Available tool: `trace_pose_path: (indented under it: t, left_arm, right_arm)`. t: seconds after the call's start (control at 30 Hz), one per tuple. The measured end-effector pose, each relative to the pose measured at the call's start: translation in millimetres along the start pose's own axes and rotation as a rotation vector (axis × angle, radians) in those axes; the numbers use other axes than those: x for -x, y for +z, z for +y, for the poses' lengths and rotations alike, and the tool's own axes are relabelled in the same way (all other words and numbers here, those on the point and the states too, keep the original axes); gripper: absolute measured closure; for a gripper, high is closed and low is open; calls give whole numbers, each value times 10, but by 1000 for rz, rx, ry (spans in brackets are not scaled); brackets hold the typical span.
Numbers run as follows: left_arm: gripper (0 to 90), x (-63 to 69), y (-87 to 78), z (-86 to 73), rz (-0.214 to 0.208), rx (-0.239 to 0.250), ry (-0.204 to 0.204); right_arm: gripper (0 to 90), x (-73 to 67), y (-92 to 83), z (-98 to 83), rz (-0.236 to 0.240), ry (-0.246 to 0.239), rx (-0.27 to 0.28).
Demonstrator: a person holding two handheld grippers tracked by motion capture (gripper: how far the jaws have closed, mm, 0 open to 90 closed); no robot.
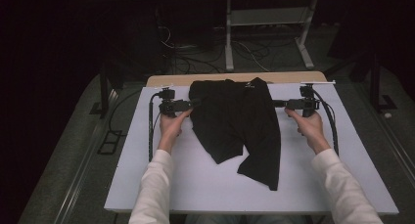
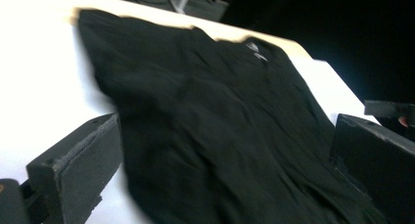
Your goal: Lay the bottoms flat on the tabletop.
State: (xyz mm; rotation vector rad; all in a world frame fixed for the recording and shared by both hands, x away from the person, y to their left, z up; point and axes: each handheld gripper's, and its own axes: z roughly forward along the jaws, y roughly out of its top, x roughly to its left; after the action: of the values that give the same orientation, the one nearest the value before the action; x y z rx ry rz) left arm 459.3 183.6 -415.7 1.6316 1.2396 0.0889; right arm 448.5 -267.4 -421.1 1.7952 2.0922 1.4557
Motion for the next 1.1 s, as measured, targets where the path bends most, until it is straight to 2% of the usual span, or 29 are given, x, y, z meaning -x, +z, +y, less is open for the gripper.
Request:
trace_pose_path:
  t: [0.07, 0.23, 0.47, 0.63, 0.83, 0.93, 1.1]
  left_arm:
    - [0, 98, 11, -54, -35, -16, 6]
    - [0, 321, -24, -141, -70, -50, 61]
    - [0, 506, -139, -213, -101, -66, 87]
    - [11, 645, -175, -366, -135, -86, 100]
    - [25, 894, -97, -593, -198, -172, 158]
    - [62, 1011, -40, -691, -232, -203, 171]
    - [111, 1194, 104, -861, -261, -302, 196]
  right_arm:
    - [0, -64, -43, -79, -13, -27, -10]
    - [0, -136, -151, -214, -17, -51, -17]
    - [0, -205, -263, -334, -14, -76, -24]
    - [0, -271, -335, -448, -7, -96, -27]
    - [0, -356, -457, -607, -5, -125, -38]
    - [0, -372, -512, -684, -3, -132, -40]
    - [0, -369, -571, -793, 3, -124, -42]
